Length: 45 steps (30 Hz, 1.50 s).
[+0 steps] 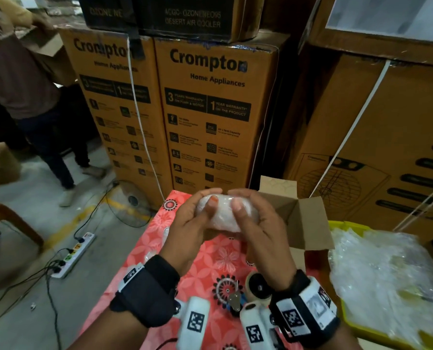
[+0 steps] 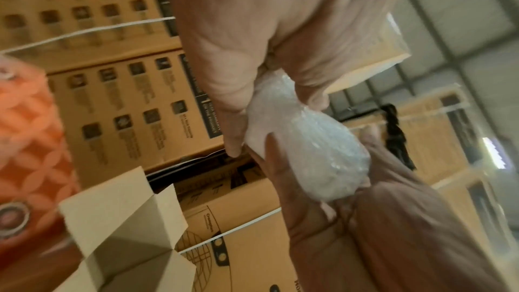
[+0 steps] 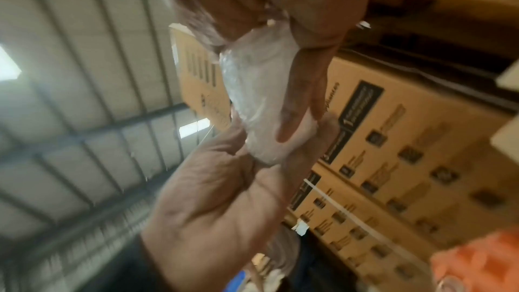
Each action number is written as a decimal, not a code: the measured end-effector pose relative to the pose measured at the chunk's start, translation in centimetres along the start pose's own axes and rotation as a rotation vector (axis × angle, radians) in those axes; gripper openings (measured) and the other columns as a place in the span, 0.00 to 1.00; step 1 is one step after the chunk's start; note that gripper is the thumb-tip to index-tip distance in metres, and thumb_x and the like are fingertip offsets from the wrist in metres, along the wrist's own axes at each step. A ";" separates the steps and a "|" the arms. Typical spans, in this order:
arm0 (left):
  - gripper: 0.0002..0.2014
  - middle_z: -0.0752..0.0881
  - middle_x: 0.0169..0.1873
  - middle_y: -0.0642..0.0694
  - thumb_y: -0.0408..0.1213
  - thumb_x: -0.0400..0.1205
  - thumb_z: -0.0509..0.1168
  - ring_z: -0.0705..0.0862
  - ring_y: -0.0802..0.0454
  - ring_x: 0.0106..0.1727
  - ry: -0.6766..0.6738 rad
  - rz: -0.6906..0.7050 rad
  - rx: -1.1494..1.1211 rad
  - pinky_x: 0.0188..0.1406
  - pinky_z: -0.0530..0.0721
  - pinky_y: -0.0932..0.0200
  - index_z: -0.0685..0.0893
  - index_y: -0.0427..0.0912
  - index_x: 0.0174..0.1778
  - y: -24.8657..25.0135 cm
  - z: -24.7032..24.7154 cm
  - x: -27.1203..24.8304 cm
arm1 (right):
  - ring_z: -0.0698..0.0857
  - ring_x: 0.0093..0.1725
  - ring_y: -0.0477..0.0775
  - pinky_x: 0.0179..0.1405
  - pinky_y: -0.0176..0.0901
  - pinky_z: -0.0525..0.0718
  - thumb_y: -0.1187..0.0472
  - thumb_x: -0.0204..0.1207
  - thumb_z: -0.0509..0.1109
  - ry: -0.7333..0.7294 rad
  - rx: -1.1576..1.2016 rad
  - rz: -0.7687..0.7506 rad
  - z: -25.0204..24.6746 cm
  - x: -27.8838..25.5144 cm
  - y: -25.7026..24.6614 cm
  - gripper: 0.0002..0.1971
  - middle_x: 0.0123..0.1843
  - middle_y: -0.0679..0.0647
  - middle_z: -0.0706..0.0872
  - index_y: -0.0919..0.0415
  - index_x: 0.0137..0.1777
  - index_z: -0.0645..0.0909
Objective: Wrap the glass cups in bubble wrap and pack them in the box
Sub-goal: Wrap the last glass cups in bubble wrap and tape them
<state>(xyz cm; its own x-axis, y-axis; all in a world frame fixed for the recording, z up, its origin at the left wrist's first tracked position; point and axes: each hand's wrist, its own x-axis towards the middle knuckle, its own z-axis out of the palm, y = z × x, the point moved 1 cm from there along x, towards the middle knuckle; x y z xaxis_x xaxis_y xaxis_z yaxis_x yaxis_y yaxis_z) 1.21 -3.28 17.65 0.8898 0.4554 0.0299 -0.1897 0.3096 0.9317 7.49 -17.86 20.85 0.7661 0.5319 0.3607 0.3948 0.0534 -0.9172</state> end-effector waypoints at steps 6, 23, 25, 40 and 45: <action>0.20 0.91 0.46 0.25 0.44 0.82 0.79 0.94 0.35 0.49 0.283 0.031 -0.009 0.56 0.94 0.35 0.90 0.26 0.51 -1.1 -1.9 -0.8 | 0.88 0.67 0.54 0.59 0.63 0.91 0.51 0.80 0.82 -0.055 -0.078 0.018 2.3 -0.2 3.6 0.21 0.68 0.42 0.88 0.43 0.71 0.84; 0.30 0.87 0.42 0.20 0.52 0.81 0.79 0.86 0.42 0.43 0.277 -0.131 0.145 0.50 0.90 0.31 0.86 0.21 0.53 -7.6 -10.5 -2.6 | 0.87 0.64 0.46 0.57 0.54 0.89 0.53 0.76 0.85 -0.260 -0.270 0.187 6.9 -2.1 9.2 0.24 0.66 0.40 0.87 0.38 0.68 0.81; 0.21 0.93 0.43 0.38 0.52 0.82 0.77 0.88 0.50 0.45 0.367 -0.038 0.293 0.49 0.88 0.44 0.93 0.34 0.54 -6.9 -12.3 -2.1 | 0.87 0.60 0.45 0.53 0.47 0.88 0.55 0.75 0.85 -0.262 -0.267 0.216 7.5 -1.4 10.2 0.23 0.65 0.39 0.88 0.37 0.65 0.81; 0.11 0.92 0.54 0.56 0.43 0.84 0.78 0.91 0.56 0.61 0.652 -0.098 0.613 0.66 0.89 0.44 0.87 0.48 0.60 -7.0 -22.0 -4.6 | 0.85 0.62 0.73 0.66 0.58 0.85 0.62 0.80 0.78 -0.579 -0.844 0.554 16.4 2.3 27.6 0.30 0.75 0.66 0.71 0.55 0.79 0.71; 0.13 0.89 0.55 0.66 0.41 0.84 0.77 0.87 0.63 0.64 0.584 -0.127 0.695 0.59 0.84 0.57 0.83 0.54 0.61 -7.7 -22.3 -4.6 | 0.86 0.61 0.75 0.62 0.60 0.87 0.59 0.78 0.78 -0.552 -0.862 0.538 19.0 2.2 28.5 0.31 0.72 0.67 0.75 0.55 0.79 0.70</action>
<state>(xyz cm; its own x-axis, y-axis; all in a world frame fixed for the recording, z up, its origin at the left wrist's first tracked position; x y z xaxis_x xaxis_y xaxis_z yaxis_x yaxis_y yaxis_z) -10.71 10.88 2.30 0.4997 0.8606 -0.0989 0.3555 -0.0996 0.9293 10.76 0.86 -7.67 0.6984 0.6189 -0.3594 0.4624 -0.7735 -0.4334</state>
